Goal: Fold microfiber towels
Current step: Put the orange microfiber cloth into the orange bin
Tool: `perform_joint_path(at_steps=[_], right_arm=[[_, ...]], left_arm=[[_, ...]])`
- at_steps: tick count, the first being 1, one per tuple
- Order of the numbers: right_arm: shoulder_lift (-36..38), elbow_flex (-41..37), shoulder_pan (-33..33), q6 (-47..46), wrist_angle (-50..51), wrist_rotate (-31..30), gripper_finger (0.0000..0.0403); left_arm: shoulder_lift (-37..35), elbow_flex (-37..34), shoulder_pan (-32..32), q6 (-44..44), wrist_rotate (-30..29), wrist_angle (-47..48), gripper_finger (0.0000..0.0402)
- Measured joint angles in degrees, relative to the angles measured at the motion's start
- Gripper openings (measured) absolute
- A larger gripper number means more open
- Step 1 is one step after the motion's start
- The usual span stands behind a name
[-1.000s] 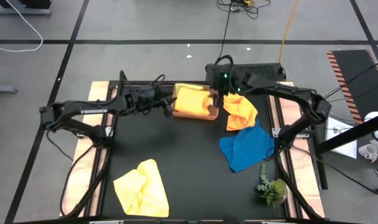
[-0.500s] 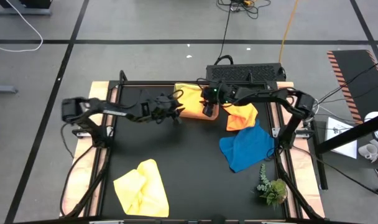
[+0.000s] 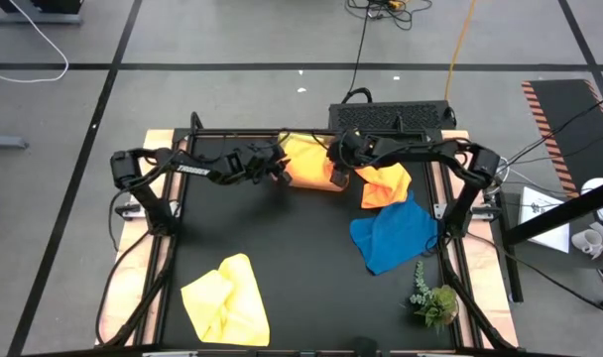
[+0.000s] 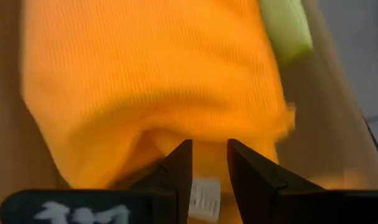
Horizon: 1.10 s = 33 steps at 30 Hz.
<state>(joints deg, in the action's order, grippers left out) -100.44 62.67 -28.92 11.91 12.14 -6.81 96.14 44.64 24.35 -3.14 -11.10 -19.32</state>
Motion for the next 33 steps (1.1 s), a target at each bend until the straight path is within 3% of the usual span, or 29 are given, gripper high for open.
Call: perform_joint_path(at_steps=[5, 8, 13, 18, 25, 33], right_arm=[[3.46, 0.04, -0.37, -0.03, 5.59, -5.29, 0.0091], [6.82, 0.04, -0.31, -0.62, 5.72, -4.96, 0.0091], [8.45, 0.07, -0.03, -2.92, -1.51, 4.73, 0.0091], [3.19, 0.07, 0.63, -5.4, -7.86, 11.37, 0.009], [-2.49, 0.04, -1.19, -5.41, -4.13, 9.65, 0.0073], [1.64, -0.02, -2.19, -5.47, 6.58, 3.66, 0.0052]], left_arm=[[0.02, 0.0, 0.23, 0.78, 0.58, 1.54, 0.0093], [0.02, 0.0, 0.23, 1.7, 0.57, 1.2, 0.0093], [0.02, 0.0, 0.23, 1.64, 1.1, -1.13, 0.0093], [0.02, 0.0, 0.23, 1.64, 2.07, -0.43, 0.0093], [0.02, 0.0, 0.16, 1.64, 2.07, 0.65, 0.0093], [0.01, 0.0, 0.05, 2.4, 2.12, 1.64, 0.0093]])
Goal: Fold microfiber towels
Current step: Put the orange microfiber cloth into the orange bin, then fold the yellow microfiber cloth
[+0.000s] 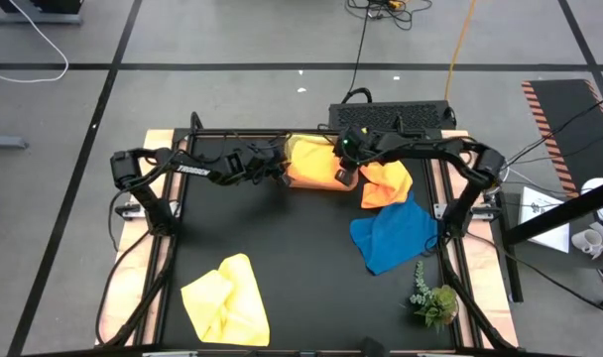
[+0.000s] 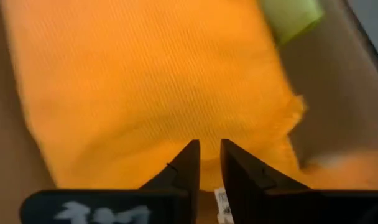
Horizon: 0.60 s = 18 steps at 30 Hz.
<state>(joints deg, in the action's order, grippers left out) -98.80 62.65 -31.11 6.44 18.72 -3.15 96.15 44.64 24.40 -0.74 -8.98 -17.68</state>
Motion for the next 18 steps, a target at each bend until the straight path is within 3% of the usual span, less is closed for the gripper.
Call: perform_joint_path(at_steps=[5, 9, 14, 18], right_arm=[[7.39, 0.0, 1.22, -1.19, 0.7, 0.42, 0.0048], [15.18, 0.0, 3.58, -0.77, 0.66, 3.1, 0.0048], [21.94, -1.42, 9.48, -2.62, -2.25, 9.39, 0.0047], [20.89, -4.22, 16.93, -3.85, -9.7, 15.8, 0.0047]], left_arm=[[-6.94, -0.04, -0.54, 3.8, 1.67, 0.24, 0.0093], [-16.4, 0.0, -2.88, 5.72, 1.67, 6.73, 0.0093], [-28.19, 0.04, -9.33, 4.49, 2.86, 22.39, 0.0093], [-34.08, 0.03, -16.98, -1.81, 2.88, 36.29, 0.0093]])
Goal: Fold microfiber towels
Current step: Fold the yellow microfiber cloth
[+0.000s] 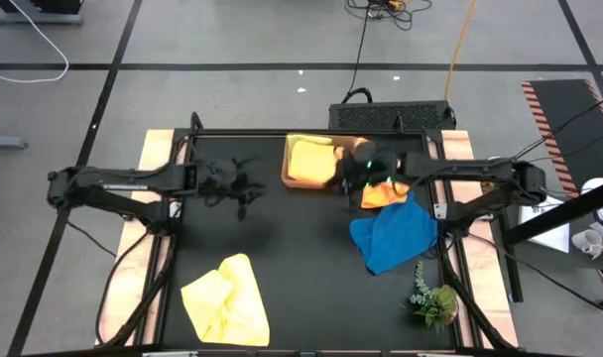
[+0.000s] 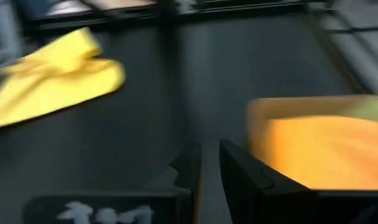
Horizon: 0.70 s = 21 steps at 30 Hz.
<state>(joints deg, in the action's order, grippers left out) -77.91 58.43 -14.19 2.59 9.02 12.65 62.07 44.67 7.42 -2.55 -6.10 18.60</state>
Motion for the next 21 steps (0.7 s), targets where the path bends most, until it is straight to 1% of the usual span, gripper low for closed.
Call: perform_joint_path(at_steps=[3, 5, 7, 9, 11, 13, 14, 15, 18, 21], right_arm=[[-3.07, -0.27, 4.81, -0.19, -3.28, -0.12, 0.0047], [-5.98, -0.26, 7.44, -0.15, -7.25, -0.24, 0.0048], [-9.59, -0.26, 9.62, -0.16, -11.65, 0.52, 0.0052], [-13.55, -0.26, 11.1, -0.87, -16.76, 3.1, 0.0064], [-17.89, 0.18, 12.09, -2.52, -21.68, 5.27, 0.0085], [-22.23, 0.84, 12.72, -4.41, -26.09, 5.89, 0.0112], [-24.34, 1.49, 12.89, -5.14, -27.75, 6.22, 0.0125], [-26.33, 2.35, 13.17, -6.1, -29.01, 6.91, 0.014], [-31.4, 5.81, 14.37, -7.42, -31.05, 6.97, 0.0178], [-35.92, 10.46, 15.47, -7.5, -31.04, 7.08, 0.0204]], left_arm=[[-0.63, -0.01, -5.75, -9.22, -0.96, 10.95, 0.0093], [0.71, -0.01, -9.48, -15.85, -1.08, 16.29, 0.0093], [2.13, -0.12, -13.47, -20.55, -0.92, 20.45, 0.0093], [3.06, -0.12, -17.02, -24.2, -0.94, 21.18, 0.0093], [3.25, -0.12, -20.56, -27.5, -0.93, 21.07, 0.0093], [3.12, -0.12, -24.04, -29.76, -1.22, 19.57, 0.0093], [2.73, -0.12, -25.83, -30.84, -2.32, 19.08, 0.0093], [2.04, -0.12, -27.89, -32.46, -3.6, 19.02, 0.0093], [-0.84, -0.05, -33.88, -38.99, -4.35, 20.27, 0.0093], [-2.48, -0.05, -40.73, -48.48, -7.74, 24.25, 0.0093]])
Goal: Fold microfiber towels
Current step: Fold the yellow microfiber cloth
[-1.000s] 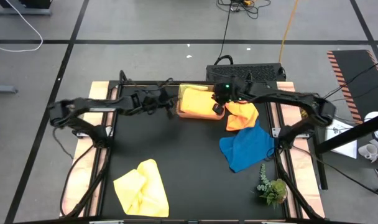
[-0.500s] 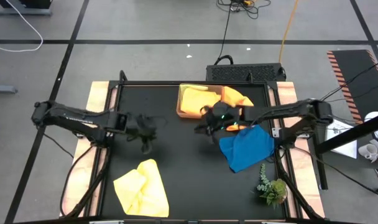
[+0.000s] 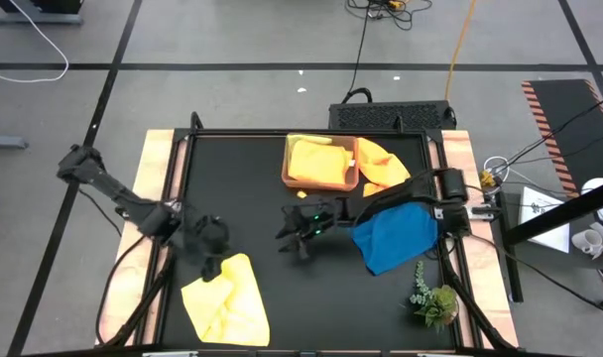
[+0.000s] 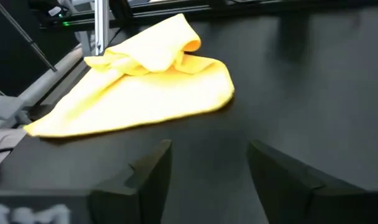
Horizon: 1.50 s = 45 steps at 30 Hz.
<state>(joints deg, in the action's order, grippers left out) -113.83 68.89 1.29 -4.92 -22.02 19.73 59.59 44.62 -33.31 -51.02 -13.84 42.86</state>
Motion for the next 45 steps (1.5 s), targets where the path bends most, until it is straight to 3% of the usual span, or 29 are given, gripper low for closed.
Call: perform_joint_path(at_steps=[6, 11, 21, 25, 29, 35, 40, 45], right_arm=[[-7.21, 9.27, 1.12, -0.67, 0.3, -0.13, 0.0219], [-8.39, 10.55, 1.11, -2.12, 1.45, -0.2, 0.0215], [-8.26, 10.61, 1.95, -4.91, 0.29, -1.67, 0.0213], [-8.25, 10.61, 3.06, -4.72, -1.23, -1.82, 0.0212], [-8.21, 10.61, 4.51, -4.0, -1.06, -1.78, 0.0212], [-8.21, 10.61, 5.16, -3.68, -1.07, -1.87, 0.0212], [-8.21, 10.61, 5.19, -2.87, -1.09, -1.86, 0.0212], [-8.21, 10.61, 5.44, -2.69, 0.43, -1.68, 0.0212]], left_arm=[[1.98, 0.0, -11.99, -16.17, -1.67, 5.42, 0.0093], [6.46, 0.0, -17.63, -21.14, -0.77, 4.9, 0.0093], [17.09, 0.0, -15.74, -18.53, -4.27, -11.14, 0.0093], [21.98, 0.19, -14.42, -15.88, -0.5, -16.25, 0.0093], [25.58, 4.06, -12.91, -21.71, 5.71, -6.56, 0.0092], [31.95, 18.46, -12.96, -25.63, 5.77, 11.82, 0.0092], [42.19, 31.88, -12.93, -25.53, 4.47, 26.42, 0.0092], [50.73, 35.83, -12.92, -26.01, 6.47, 26.09, 0.0092]])
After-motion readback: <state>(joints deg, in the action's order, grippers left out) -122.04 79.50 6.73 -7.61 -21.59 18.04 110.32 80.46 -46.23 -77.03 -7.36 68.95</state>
